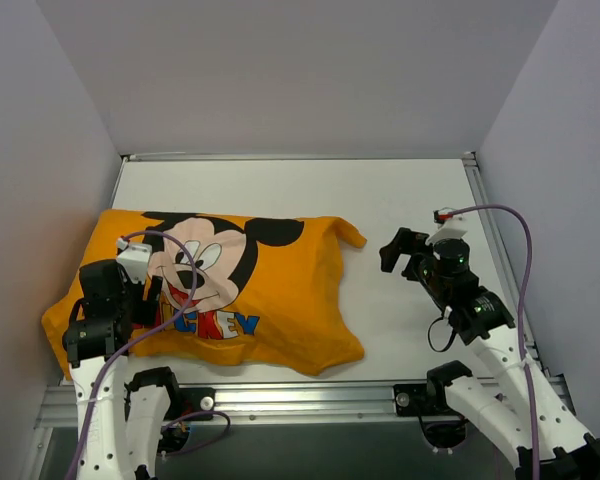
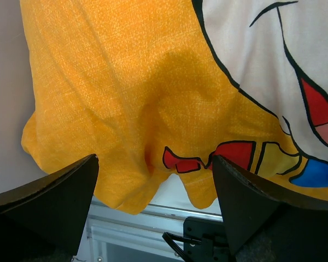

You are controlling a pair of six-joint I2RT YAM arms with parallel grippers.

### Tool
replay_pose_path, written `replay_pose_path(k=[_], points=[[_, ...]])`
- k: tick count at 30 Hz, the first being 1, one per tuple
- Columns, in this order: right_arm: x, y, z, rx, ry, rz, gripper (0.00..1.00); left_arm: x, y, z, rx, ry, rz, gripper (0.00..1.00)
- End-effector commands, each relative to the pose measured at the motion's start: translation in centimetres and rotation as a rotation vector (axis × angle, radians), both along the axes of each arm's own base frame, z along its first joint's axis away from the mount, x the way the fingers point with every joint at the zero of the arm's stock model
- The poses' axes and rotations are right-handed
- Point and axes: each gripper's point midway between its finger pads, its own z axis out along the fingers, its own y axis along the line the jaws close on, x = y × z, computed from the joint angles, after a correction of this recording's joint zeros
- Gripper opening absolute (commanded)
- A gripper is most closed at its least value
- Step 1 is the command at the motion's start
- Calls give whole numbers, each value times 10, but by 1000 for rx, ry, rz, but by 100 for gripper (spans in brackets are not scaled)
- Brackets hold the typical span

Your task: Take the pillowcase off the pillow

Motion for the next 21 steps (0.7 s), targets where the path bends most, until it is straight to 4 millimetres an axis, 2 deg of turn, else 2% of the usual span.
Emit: replay_pose_path(k=[1, 3, 4, 5, 7, 8, 9, 11, 12, 13, 14, 15, 16, 19, 21], points=[[-2, 34, 36, 158, -85, 146, 100, 8, 3, 16, 8, -75, 20, 94], [-10, 63, 56, 262, -158, 298, 100, 6, 1, 14, 7, -60, 5, 94], [-15, 83, 76, 392, -194, 377, 100, 3, -2, 11, 0, -38, -18, 94], [-13, 91, 63, 436, -144, 387, 100, 3, -5, 11, -2, -31, -50, 94], [-10, 104, 53, 503, -74, 392, 100, 4, -7, 12, -9, -35, -61, 94], [-4, 114, 37, 501, -17, 397, 100, 4, -8, 12, -14, -37, -60, 94], [-11, 133, 32, 496, 6, 446, 100, 5, -9, 13, -18, -36, -67, 94], [-8, 156, 34, 497, -12, 478, 100, 5, -9, 13, -22, -34, -66, 94], [-18, 175, 34, 502, -1, 530, 100, 4, -9, 12, -22, -26, -62, 94], [-17, 184, 39, 510, -15, 549, 100, 4, -8, 13, -20, -25, -62, 94], [-13, 195, 27, 498, 20, 550, 100, 4, -8, 13, -20, -25, -62, 94], [-15, 209, 30, 502, 15, 579, 100, 4, -9, 13, -22, -27, -64, 94], [-14, 216, 25, 497, 26, 584, 100, 4, -9, 13, -22, -27, -66, 94], [1, 223, -33, 437, 142, 515, 100, 4, -8, 12, -21, -24, -62, 94], [8, 222, -51, 425, 177, 466, 100, 4, -8, 12, -20, -22, -61, 94]])
